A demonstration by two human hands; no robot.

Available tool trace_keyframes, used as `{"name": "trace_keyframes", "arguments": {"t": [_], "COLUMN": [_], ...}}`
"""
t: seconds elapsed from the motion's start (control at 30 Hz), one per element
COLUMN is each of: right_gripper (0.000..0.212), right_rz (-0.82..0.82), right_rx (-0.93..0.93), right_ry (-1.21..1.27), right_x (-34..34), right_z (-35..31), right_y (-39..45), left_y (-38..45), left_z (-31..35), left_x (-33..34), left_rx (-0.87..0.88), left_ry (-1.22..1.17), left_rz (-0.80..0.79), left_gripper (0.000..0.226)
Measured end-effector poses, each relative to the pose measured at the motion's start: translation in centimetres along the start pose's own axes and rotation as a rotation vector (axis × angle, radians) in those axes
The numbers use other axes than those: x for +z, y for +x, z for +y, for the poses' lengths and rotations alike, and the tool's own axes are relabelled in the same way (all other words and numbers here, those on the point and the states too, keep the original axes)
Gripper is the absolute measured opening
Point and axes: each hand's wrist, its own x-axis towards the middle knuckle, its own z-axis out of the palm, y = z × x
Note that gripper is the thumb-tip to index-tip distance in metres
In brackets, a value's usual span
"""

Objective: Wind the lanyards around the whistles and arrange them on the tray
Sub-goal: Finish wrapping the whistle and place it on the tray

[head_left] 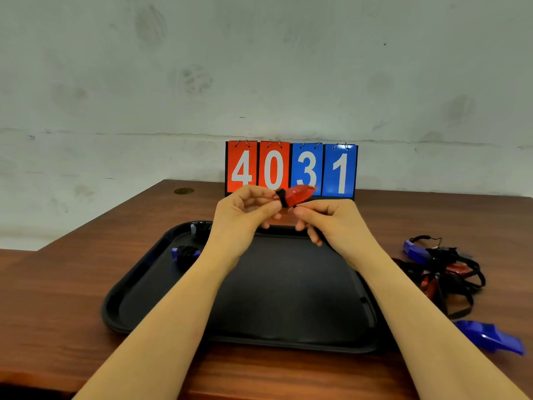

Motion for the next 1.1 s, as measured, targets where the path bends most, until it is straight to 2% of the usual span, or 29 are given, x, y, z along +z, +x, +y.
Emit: {"name": "trace_keyframes", "arguments": {"t": [0.13, 0.3, 0.5, 0.67, 0.73, 0.8, 0.97, 1.1], "right_gripper": [0.012, 0.014, 0.017, 0.008, 0.012, 0.015, 0.017, 0.018], "right_rz": [-0.095, -0.165, -0.196, -0.010, 0.063, 0.104, 0.158, 0.248], "right_rx": [-0.008, -0.026, -0.102, -0.312, -0.469, -0.548, -0.493, -0.420], "right_ry": [-0.034, -0.019, -0.084, -0.414, -0.566, -0.627, -0.666, -0.564], "right_x": [0.3, 0.1, 0.1, 0.7, 0.9, 0.8, 0.8, 0.7], "right_z": [-0.1, -0.4, -0.8, -0.4, 0.2, 0.6, 1.0, 1.2], "right_y": [-0.2, -0.4, -0.6, -0.6, -0.4, -0.2, -0.1, 0.2], "left_y": [0.4, 0.6, 0.7, 0.8, 0.7, 0.6, 0.2, 0.1], "left_z": [-0.3, -0.6, -0.8, -1.4, -1.5, -1.4, -1.3, -1.1], "left_x": [-0.2, -0.2, -0.3, -0.1, 0.0, 0.0, 0.1, 0.2], "left_rx": [-0.056, -0.077, -0.020, 0.029, 0.062, 0.089, 0.135, 0.145], "left_ry": [0.030, 0.139, 0.337, 0.472, 0.518, 0.560, 0.614, 0.599], "left_rz": [0.162, 0.208, 0.197, 0.184, 0.162, 0.130, 0.010, -0.072], "left_gripper": [0.012, 0.011, 0.012, 0.012, 0.012, 0.011, 0.016, 0.015]}}
